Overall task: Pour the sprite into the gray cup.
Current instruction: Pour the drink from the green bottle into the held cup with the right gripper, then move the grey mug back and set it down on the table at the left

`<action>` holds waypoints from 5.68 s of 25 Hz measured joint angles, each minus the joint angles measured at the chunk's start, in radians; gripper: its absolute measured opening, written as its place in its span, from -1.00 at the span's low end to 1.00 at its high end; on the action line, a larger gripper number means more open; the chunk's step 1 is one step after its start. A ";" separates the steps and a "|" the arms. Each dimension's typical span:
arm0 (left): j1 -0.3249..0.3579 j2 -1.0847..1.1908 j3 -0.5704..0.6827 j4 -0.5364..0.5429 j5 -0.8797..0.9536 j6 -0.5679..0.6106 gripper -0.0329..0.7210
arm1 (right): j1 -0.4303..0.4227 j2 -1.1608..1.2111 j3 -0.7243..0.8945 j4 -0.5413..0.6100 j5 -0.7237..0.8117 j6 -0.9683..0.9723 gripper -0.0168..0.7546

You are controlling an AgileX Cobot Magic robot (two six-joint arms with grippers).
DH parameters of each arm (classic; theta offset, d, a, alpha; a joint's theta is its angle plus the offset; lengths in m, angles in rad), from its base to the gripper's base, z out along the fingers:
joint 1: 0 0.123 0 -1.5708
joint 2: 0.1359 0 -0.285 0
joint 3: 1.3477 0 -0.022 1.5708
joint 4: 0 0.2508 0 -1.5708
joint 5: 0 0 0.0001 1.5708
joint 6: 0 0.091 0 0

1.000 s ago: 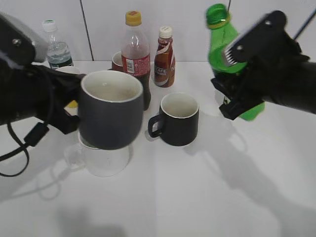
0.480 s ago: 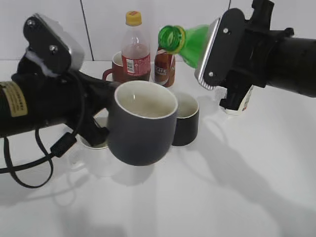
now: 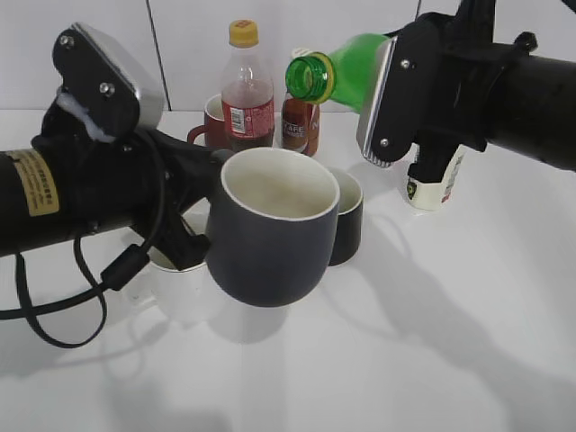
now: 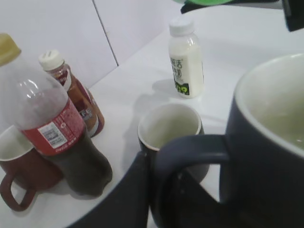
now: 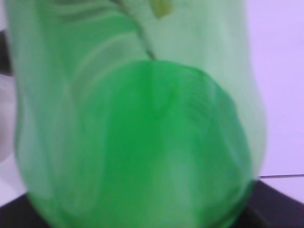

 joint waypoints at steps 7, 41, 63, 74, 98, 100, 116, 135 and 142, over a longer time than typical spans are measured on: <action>-0.002 0.000 0.000 0.000 -0.035 0.000 -0.77 | 0.000 0.000 0.000 -0.011 -0.039 -0.075 0.11; -0.002 0.000 0.000 -0.007 -0.065 -0.024 -0.77 | 0.000 0.000 0.000 -0.132 -0.119 -0.150 0.11; 0.148 -0.081 0.007 -0.115 -0.103 0.012 -0.77 | -0.081 -0.106 0.013 -0.160 0.094 1.124 0.11; 0.607 0.080 0.134 -0.231 -0.259 0.104 -0.77 | -0.323 -0.004 0.318 -0.432 -0.254 1.636 0.11; 0.644 0.626 0.134 -0.339 -0.738 0.170 -0.77 | -0.327 0.149 0.330 -0.431 -0.525 1.641 0.11; 0.644 0.626 0.138 -0.339 -0.741 0.170 -0.77 | -0.327 0.149 0.330 -0.431 -0.525 1.641 0.11; 0.644 0.578 0.215 -0.300 -0.736 0.168 -0.70 | -0.327 0.149 0.330 -0.431 -0.525 1.642 0.11; 0.644 0.406 0.290 -0.250 -0.630 0.166 -0.43 | -0.327 0.149 0.330 -0.342 -0.525 1.654 0.11; 0.644 0.210 0.291 -0.250 -0.480 0.165 -0.42 | -0.327 0.219 0.339 -0.282 -0.530 1.601 0.11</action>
